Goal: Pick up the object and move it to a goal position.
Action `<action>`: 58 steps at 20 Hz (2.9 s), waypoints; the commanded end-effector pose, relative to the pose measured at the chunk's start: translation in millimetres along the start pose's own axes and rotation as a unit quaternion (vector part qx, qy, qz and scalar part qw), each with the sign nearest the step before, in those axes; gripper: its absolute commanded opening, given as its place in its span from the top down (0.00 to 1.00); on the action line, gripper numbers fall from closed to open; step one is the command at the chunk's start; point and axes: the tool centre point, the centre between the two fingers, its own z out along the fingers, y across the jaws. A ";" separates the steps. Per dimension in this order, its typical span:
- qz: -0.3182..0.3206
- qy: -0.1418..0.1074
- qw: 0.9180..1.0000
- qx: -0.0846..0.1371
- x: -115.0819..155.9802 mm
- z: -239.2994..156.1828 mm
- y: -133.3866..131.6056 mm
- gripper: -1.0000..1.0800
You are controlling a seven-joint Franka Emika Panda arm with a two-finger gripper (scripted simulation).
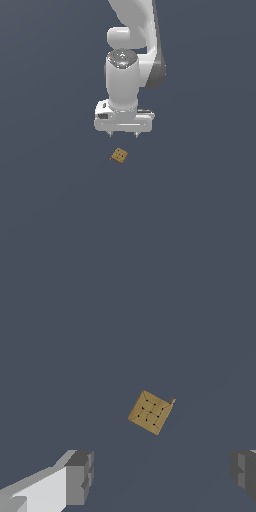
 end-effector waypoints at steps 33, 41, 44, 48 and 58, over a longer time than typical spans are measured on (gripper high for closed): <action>0.183 -0.019 0.983 0.002 3.2 92.1 23.2 0.04; 0.237 -0.023 0.971 0.002 0.7 126.3 26.7 0.04; 0.243 -0.024 0.970 0.002 0.3 130.4 27.1 0.04; 0.241 -0.024 0.970 0.002 -0.1 131.0 26.9 0.04; 0.243 -0.024 0.970 0.002 -3.0 171.0 26.5 0.04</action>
